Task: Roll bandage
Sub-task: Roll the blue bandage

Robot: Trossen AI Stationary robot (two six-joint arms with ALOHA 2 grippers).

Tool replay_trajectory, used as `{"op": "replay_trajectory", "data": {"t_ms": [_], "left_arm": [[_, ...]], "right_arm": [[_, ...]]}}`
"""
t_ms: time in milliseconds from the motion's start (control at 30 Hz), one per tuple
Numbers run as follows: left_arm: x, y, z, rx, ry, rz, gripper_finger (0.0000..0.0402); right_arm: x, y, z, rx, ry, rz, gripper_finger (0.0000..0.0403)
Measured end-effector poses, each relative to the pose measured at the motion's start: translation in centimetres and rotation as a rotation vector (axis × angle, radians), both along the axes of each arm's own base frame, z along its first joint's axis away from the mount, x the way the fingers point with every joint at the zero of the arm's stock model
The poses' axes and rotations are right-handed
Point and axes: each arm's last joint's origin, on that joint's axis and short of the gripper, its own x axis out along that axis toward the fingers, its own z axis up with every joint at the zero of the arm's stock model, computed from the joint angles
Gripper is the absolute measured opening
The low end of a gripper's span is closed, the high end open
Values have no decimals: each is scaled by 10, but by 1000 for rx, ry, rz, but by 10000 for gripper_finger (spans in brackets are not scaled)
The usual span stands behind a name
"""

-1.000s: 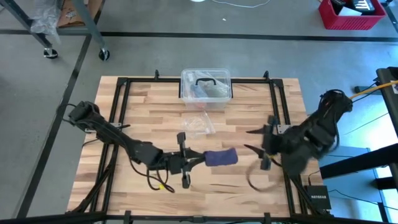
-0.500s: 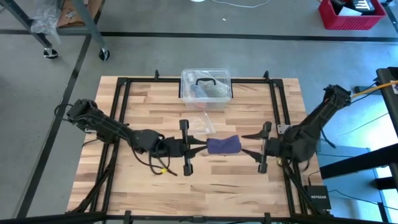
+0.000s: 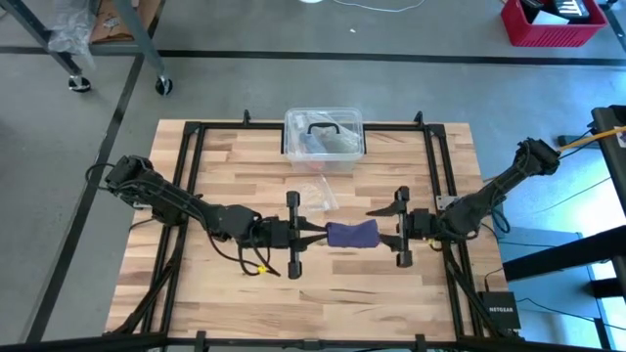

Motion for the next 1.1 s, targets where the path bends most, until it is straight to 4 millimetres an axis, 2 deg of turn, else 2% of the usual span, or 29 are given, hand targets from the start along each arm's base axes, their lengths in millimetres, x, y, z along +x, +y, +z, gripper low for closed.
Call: {"op": "replay_trajectory", "data": {"t_ms": [467,733,867,1100], "left_arm": [[3,2,-2,-44,-1,-71,8],[10,3,-9,-15,-2,-66,8],[9,0,-9,-17,-2,-73,8],[9,-1,-10,-19,13,-86,8]], "right_arm": [[1,2,2,44,-29,27,220],[18,6,-8,38,-29,3,211],[17,6,-3,29,-72,3,159],[16,5,-2,-60,-68,-57,19]]}}
